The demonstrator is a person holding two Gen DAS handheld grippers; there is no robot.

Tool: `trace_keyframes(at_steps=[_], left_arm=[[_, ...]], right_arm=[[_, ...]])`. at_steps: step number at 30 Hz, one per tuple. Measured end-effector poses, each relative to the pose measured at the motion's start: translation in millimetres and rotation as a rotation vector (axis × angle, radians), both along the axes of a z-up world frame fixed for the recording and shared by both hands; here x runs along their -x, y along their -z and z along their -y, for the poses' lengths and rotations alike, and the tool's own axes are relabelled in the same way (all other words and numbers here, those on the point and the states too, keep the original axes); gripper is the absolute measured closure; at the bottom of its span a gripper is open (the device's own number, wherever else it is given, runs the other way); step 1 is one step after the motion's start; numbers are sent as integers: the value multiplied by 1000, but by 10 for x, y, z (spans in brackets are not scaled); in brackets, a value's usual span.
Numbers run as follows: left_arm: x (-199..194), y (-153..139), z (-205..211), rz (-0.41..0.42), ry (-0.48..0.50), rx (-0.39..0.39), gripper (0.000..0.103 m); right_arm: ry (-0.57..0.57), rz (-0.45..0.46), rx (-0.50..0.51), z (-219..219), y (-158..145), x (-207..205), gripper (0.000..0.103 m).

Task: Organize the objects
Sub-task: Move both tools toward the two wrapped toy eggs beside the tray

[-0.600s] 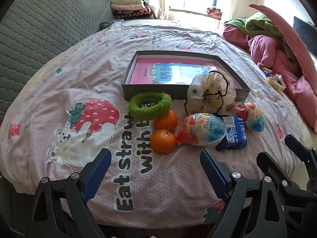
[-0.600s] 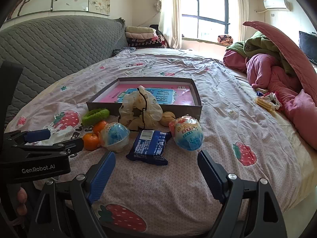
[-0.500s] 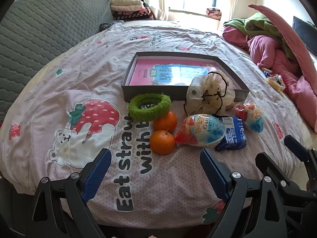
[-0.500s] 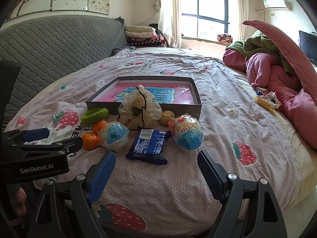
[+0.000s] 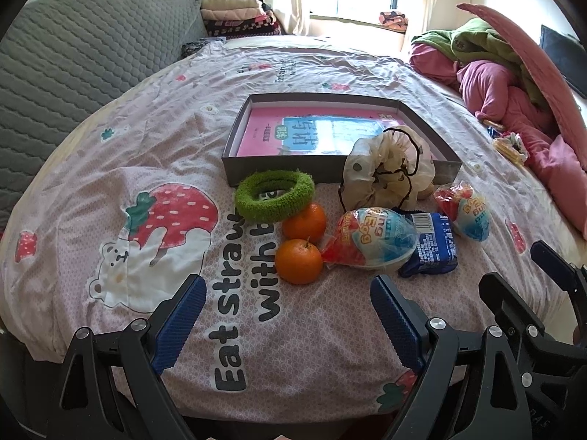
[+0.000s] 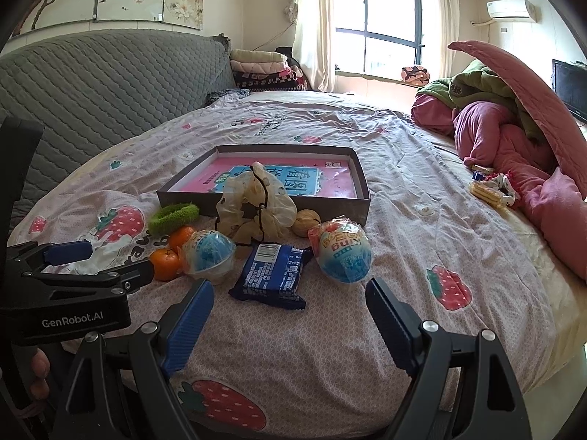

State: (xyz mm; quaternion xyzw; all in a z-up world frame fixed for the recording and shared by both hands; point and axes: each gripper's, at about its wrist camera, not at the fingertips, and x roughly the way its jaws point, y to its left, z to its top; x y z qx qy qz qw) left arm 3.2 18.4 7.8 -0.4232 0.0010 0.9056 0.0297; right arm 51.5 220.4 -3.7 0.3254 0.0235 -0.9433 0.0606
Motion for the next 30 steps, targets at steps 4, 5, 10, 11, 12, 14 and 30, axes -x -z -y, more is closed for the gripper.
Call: trace_keyframes(at_steps=[4, 5, 10, 11, 12, 14, 30], left_arm=[[-10, -11, 2, -1, 3, 1, 11], [-12, -11, 0, -1, 4, 3, 11], [-14, -17, -10, -3, 6, 1, 11], [-12, -17, -12, -2, 7, 2, 11], [-8, -16, -15, -3, 6, 4, 11], [-1, -13, -20, -1, 9, 1, 11], [75, 104, -94, 17, 30, -6, 11]], right_arm=[[5, 2, 3, -9, -12, 6, 19], [4, 3, 3, -10, -12, 8, 19], [7, -3, -2, -20, -21, 0, 19], [8, -3, -2, -26, -26, 4, 19], [10, -3, 0, -34, -27, 5, 19], [14, -2, 3, -51, -27, 13, 19], [35, 14, 2, -173, 27, 121, 19]])
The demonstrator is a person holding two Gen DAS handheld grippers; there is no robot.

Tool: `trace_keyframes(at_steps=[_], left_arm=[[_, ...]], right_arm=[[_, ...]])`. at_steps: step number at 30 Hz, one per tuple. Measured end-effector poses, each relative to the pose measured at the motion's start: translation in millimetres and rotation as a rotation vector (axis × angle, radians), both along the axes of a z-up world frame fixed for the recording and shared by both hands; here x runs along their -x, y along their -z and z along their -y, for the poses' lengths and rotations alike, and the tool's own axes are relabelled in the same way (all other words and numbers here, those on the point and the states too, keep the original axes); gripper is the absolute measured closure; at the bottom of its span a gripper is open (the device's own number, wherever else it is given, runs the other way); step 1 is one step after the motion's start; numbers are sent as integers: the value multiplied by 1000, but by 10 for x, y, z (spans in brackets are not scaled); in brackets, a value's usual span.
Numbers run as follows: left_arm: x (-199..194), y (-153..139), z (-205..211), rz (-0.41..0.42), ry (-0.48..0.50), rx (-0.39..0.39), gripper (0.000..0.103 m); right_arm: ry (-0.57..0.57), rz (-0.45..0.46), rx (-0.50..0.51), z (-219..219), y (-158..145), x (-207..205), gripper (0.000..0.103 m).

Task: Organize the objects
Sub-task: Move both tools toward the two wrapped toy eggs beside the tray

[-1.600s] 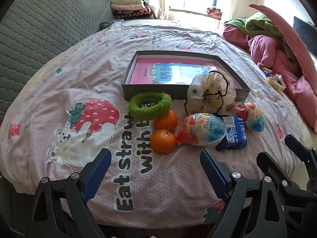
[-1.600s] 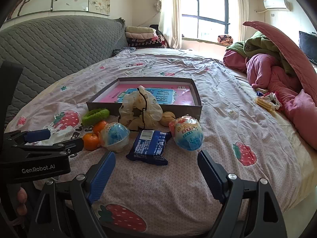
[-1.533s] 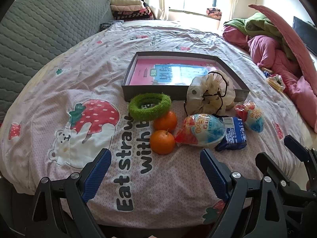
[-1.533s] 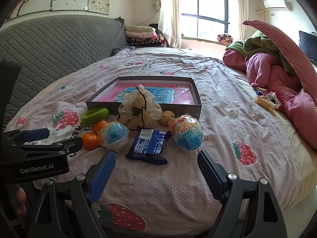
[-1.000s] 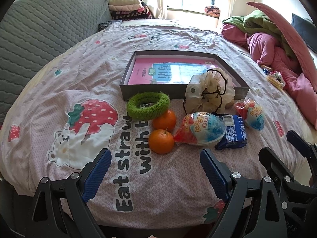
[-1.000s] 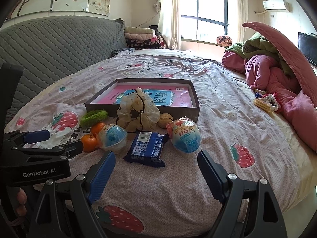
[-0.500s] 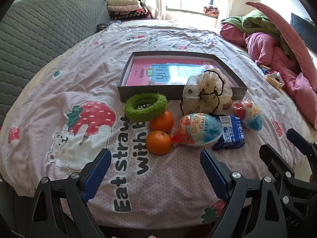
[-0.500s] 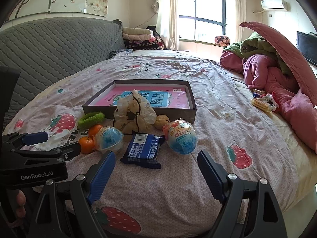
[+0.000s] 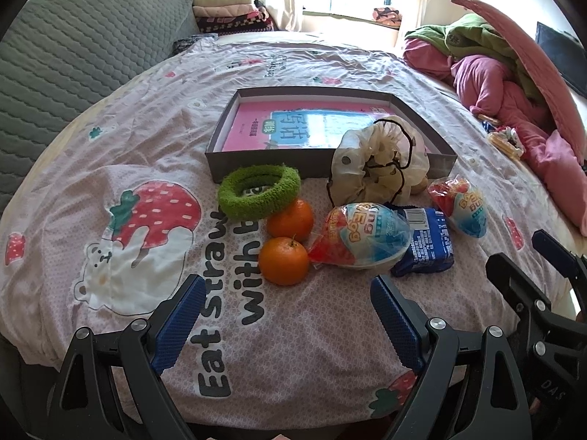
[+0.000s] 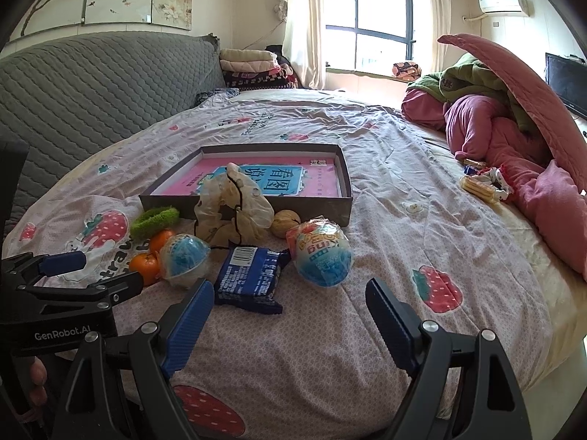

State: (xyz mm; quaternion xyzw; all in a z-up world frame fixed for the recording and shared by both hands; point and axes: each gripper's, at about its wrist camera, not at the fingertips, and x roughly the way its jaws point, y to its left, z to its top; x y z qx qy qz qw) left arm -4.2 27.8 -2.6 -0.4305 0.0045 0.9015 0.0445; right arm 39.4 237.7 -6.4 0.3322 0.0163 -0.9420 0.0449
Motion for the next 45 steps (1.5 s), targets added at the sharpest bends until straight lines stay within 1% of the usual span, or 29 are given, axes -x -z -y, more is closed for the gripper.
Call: trace_keyframes(at_steps=[15, 22, 28, 34, 38, 41, 45], left_arm=[[149, 65, -215, -14, 66, 7, 11], [204, 130, -326, -11, 87, 33, 11], [262, 175, -359, -3, 86, 40, 11], [329, 160, -411, -23, 88, 54, 11], [386, 145, -444, -36, 89, 64, 11], [443, 117, -446, -50, 83, 70, 11], [538, 101, -408, -52, 73, 60, 11]], right_arm=[[41, 42, -20, -259, 90, 298, 19], [23, 48, -12, -279, 103, 365, 19], [4, 60, -6, -256, 127, 416, 19], [10, 84, 13, -290, 167, 518, 19], [14, 106, 2, -316, 197, 626, 19], [15, 119, -24, -313, 223, 709, 19], [9, 154, -29, -332, 285, 835, 19]])
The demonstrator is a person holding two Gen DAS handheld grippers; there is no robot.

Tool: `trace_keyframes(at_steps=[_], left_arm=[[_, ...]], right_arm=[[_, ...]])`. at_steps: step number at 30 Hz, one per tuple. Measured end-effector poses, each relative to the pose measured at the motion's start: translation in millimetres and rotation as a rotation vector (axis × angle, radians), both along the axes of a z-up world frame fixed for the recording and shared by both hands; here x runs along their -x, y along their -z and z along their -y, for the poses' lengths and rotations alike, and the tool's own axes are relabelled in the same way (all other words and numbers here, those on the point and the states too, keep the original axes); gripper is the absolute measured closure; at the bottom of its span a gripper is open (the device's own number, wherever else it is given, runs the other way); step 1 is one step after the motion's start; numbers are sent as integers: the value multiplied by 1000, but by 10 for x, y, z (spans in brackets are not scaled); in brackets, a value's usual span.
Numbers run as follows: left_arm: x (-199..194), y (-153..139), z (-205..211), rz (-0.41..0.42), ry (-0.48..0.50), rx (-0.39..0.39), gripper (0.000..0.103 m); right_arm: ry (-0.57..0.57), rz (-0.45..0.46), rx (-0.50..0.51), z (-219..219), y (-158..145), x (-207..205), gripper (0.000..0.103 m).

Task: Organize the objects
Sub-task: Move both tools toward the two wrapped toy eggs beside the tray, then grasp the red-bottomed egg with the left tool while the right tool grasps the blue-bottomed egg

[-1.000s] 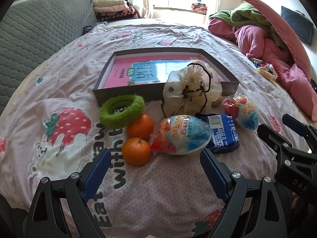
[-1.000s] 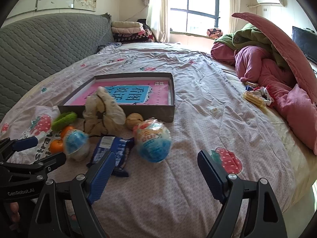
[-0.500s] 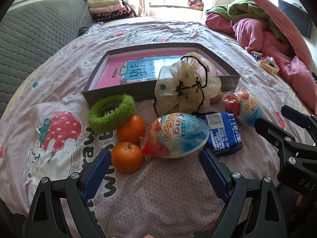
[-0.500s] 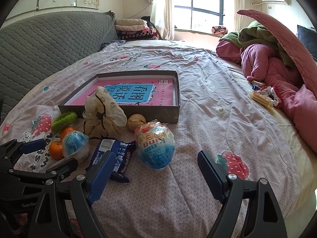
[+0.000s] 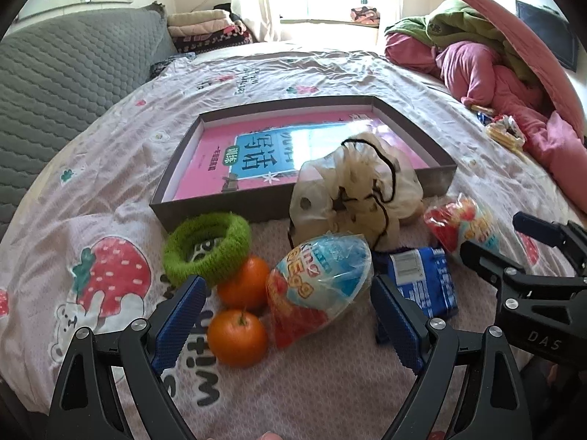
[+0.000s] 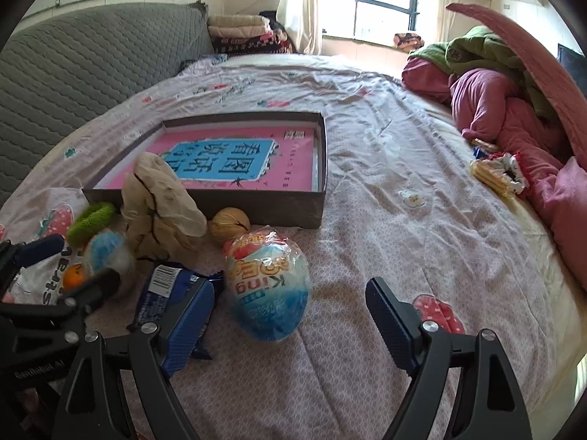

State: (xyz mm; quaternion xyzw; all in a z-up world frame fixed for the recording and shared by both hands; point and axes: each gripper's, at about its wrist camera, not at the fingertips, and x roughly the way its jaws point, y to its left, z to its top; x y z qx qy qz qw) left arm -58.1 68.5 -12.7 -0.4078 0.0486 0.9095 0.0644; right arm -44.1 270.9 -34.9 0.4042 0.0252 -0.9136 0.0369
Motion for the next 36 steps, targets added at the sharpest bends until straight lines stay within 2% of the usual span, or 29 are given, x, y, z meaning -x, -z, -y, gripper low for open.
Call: trace_keyframes(at_steps=[6, 9, 16, 19, 26, 29, 32, 33, 36], left_arm=[[90, 36, -3, 18, 8, -6, 11], [124, 61, -19, 26, 13, -5, 11], [207, 96, -67, 34, 16, 5, 11], [237, 121, -107, 48, 24, 8, 11], [257, 143, -143, 59, 23, 3, 12], [241, 131, -137, 57, 23, -3, 16], [205, 94, -147, 44, 40, -21, 32], [197, 83, -155, 43, 51, -28, 43], [178, 87, -193, 55, 63, -15, 43]], right_arm=[[-20, 50, 18, -3, 101, 137, 19], [-22, 76, 25, -4, 160, 192, 22], [-21, 136, 41, -11, 277, 295, 38], [-23, 122, 43, -5, 263, 295, 50], [-41, 101, 53, 8, 231, 298, 51], [-47, 71, 60, 7, 187, 278, 51], [-48, 42, 68, -3, 133, 261, 51], [-49, 36, 72, -9, 120, 257, 51], [-47, 22, 75, -19, 83, 241, 51]])
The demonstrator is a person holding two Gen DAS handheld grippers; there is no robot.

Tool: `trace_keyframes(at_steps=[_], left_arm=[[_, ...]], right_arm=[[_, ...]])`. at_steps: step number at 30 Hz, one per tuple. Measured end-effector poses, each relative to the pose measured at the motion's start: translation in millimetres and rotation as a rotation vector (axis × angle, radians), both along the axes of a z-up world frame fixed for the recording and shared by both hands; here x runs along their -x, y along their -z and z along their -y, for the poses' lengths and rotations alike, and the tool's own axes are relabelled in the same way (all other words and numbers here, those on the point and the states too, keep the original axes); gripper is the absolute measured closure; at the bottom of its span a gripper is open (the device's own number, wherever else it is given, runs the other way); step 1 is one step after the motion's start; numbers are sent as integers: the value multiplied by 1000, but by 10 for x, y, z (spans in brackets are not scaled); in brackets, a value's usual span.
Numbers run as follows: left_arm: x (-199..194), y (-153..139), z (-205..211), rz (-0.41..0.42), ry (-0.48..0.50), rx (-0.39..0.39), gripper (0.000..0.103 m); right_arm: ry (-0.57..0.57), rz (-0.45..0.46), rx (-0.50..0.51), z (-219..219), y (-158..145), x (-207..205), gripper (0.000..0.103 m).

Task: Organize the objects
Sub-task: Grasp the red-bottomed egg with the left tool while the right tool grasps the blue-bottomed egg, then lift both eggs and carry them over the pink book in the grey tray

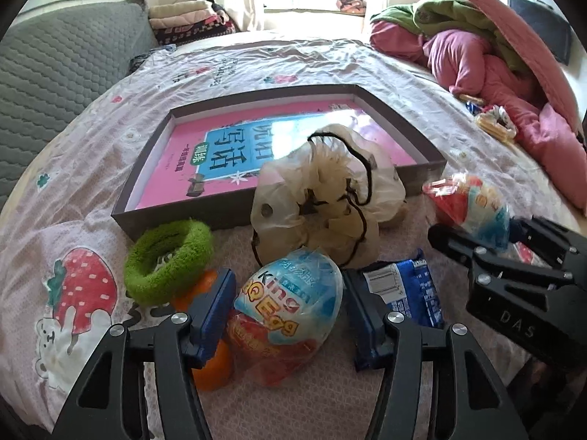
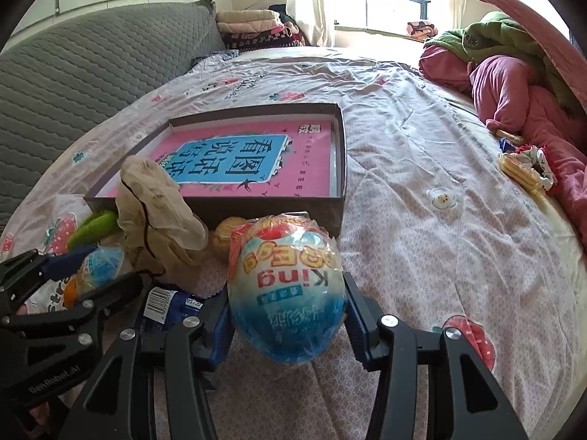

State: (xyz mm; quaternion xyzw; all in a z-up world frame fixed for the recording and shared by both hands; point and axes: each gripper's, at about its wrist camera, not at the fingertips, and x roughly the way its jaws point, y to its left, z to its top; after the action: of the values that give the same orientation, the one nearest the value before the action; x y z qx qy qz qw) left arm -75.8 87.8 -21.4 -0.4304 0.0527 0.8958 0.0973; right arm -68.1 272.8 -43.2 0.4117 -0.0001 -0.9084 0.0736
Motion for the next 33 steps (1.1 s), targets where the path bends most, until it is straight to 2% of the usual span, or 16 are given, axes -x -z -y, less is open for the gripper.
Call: trace_keyframes(at_steps=[9, 16, 33], left_arm=[[-122, -221, 135, -40, 1, -82, 43], [-234, -390, 190, -83, -2, -91, 43], [-481, -628, 364, -119, -31, -105, 43]], right_arm=[[5, -32, -5, 12, -92, -73, 51], [1, -66, -20, 41, -217, -168, 51], [-29, -144, -51, 172, -655, -411, 51]])
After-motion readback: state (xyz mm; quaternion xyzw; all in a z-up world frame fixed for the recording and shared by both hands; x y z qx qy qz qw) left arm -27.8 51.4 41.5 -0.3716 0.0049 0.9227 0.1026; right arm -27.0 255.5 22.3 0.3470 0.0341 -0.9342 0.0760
